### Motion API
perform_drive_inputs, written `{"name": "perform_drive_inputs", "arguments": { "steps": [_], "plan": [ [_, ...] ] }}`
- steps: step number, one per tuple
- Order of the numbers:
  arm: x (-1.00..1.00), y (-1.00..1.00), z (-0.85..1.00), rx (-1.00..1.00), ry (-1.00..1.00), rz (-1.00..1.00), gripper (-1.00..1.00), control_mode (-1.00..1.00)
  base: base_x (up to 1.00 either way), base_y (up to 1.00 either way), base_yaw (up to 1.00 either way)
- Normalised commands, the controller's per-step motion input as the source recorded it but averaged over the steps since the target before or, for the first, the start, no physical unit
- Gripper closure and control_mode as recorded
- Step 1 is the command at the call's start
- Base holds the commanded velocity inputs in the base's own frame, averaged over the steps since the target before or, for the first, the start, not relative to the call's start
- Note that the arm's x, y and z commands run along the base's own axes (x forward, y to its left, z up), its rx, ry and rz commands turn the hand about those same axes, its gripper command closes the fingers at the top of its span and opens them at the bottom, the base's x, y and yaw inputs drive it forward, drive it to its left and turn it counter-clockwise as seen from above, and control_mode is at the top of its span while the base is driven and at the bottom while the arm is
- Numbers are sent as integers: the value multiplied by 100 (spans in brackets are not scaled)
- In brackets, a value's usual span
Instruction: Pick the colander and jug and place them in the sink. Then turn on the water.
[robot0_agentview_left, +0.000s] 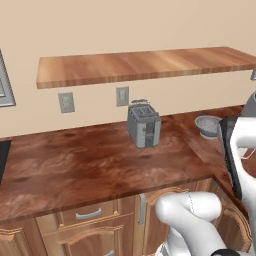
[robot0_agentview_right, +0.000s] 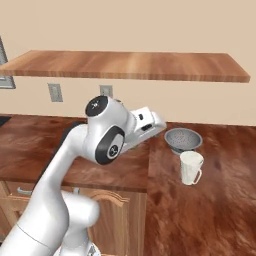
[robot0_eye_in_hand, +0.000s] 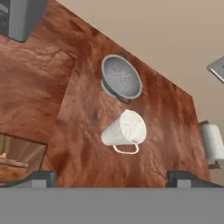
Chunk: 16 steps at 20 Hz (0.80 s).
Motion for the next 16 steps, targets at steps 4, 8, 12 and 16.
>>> {"name": "perform_drive_inputs", "arguments": {
  "steps": [4, 8, 12, 16],
  "plan": [
    [-10, -48, -39, -15, 17, -8, -100, -100, 0, 0, 0],
    [-23, -97, -1, 20, 1, 0, -100, -100, 0, 0, 0],
    [0, -93, 0, 28, 7, 0, -100, -100, 0, 0, 0],
    [37, -51, -1, 31, 13, 0, -100, -100, 0, 0, 0]
  ]
}}
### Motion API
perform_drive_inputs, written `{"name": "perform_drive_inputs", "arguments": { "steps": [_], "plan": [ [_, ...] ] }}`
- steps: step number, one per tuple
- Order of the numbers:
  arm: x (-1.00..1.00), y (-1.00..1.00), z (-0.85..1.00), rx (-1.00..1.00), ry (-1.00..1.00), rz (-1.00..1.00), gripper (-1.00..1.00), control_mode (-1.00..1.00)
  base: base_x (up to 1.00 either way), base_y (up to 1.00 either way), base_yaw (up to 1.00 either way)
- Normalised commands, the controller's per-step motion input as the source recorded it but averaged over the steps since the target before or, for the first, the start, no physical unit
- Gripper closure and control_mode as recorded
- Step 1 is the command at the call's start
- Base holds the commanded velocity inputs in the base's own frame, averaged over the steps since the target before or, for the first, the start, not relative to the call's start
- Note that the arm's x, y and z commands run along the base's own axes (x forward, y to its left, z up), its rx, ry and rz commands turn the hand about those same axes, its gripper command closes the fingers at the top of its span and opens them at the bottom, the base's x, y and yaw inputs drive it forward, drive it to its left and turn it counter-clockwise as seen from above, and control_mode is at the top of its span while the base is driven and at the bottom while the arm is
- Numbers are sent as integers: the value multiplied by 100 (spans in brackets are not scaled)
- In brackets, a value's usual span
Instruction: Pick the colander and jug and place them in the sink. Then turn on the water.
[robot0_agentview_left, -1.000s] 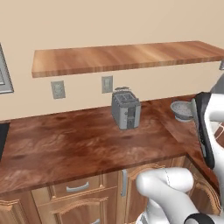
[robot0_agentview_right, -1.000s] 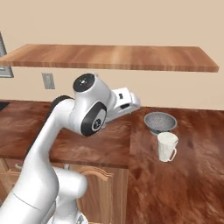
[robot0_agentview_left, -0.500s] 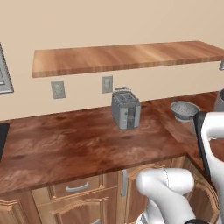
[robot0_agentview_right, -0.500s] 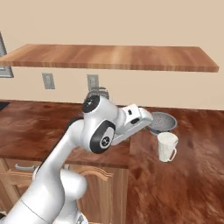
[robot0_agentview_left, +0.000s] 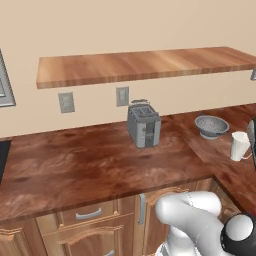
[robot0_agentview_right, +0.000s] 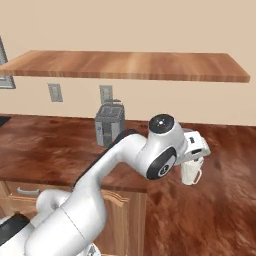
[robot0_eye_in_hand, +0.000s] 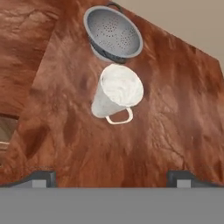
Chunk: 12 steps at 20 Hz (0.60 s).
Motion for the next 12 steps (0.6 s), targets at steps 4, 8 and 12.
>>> {"name": "perform_drive_inputs", "arguments": {
  "steps": [4, 8, 12],
  "plan": [
    [62, -21, -12, 32, 11, 3, -100, -100, 0, 0, 0],
    [34, -32, -35, 27, 10, 9, -100, -100, 0, 0, 0],
    [5, -52, -56, 21, 3, 16, -100, -100, 0, 0, 0]
  ]
}}
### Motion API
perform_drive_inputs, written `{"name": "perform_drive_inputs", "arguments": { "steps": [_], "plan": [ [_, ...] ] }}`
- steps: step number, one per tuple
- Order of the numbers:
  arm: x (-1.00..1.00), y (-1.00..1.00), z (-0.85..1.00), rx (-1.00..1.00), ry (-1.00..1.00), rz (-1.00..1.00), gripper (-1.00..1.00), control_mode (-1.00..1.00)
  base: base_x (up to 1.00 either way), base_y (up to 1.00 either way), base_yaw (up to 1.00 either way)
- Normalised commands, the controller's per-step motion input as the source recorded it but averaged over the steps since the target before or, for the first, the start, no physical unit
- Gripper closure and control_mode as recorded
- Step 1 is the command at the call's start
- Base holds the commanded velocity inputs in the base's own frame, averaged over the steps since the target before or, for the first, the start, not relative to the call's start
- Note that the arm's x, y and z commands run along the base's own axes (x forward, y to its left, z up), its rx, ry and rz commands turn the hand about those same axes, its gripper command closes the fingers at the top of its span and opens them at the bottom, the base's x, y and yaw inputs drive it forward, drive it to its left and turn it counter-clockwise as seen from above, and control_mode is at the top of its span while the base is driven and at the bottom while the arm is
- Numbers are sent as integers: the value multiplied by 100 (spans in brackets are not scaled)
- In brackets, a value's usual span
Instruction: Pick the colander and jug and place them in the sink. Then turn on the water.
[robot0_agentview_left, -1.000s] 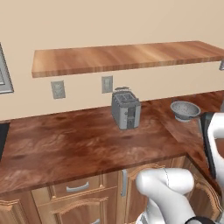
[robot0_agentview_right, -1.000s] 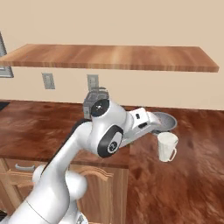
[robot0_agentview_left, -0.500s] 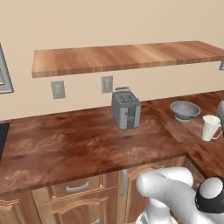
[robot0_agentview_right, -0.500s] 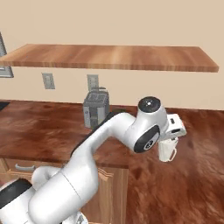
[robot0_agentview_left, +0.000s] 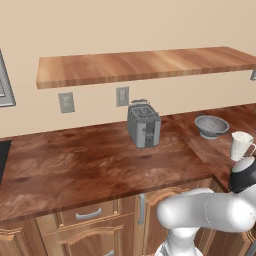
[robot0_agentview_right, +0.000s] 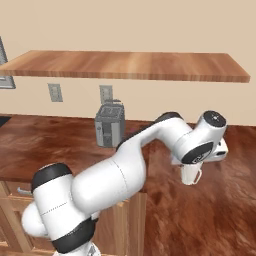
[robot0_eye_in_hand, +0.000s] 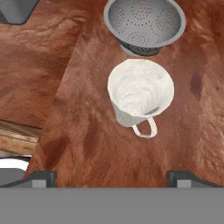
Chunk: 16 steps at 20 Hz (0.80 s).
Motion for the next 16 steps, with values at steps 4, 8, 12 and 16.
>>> {"name": "perform_drive_inputs", "arguments": {
  "steps": [4, 8, 12, 16],
  "plan": [
    [10, -21, -72, 7, 1, 17, -100, -100, 0, 0, 0],
    [47, 0, -57, 1, 3, 13, -100, -100, 0, 0, 0],
    [44, 4, -35, 1, 10, 5, -100, -100, 0, 0, 0],
    [25, 0, -35, 3, 11, 3, -100, -100, 0, 0, 0]
  ]
}}
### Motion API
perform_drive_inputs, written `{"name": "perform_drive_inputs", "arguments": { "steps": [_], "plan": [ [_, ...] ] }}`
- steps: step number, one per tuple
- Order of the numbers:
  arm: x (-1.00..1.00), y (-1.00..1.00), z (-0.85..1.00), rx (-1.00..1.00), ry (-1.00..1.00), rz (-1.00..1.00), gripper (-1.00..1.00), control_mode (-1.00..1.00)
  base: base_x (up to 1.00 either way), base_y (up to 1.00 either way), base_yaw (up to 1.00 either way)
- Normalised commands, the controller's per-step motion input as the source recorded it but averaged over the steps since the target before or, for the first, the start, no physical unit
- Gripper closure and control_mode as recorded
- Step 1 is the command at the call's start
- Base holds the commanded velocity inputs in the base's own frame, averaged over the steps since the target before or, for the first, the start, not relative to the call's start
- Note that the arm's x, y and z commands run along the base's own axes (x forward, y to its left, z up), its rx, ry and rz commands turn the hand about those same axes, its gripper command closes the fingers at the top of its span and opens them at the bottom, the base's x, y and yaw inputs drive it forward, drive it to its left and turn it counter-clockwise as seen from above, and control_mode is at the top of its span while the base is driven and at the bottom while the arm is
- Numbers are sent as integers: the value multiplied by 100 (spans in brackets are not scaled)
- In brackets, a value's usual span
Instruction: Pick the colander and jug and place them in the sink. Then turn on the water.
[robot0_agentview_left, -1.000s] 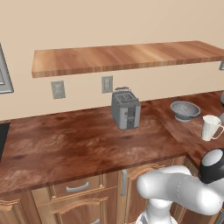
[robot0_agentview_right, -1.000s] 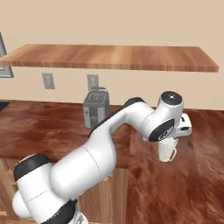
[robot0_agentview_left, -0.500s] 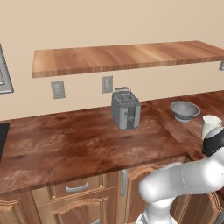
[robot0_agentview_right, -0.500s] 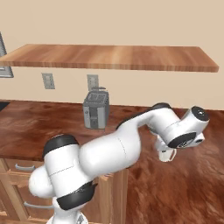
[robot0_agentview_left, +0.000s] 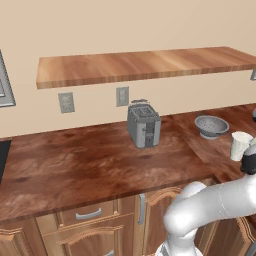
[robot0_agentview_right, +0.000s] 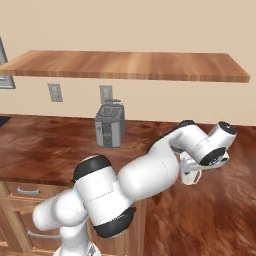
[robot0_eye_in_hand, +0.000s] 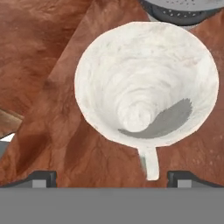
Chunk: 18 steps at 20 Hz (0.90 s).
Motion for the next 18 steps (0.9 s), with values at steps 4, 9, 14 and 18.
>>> {"name": "perform_drive_inputs", "arguments": {
  "steps": [4, 9, 14, 18],
  "plan": [
    [16, -7, -39, 4, 8, 3, -100, -100, 0, 0, 0],
    [27, -24, -17, 5, 1, 2, -100, -100, 0, 0, 0],
    [27, -25, -3, 3, 0, 1, -100, -100, 0, 0, 0],
    [18, -18, -7, 0, 0, 0, -100, -100, 0, 0, 0]
  ]
}}
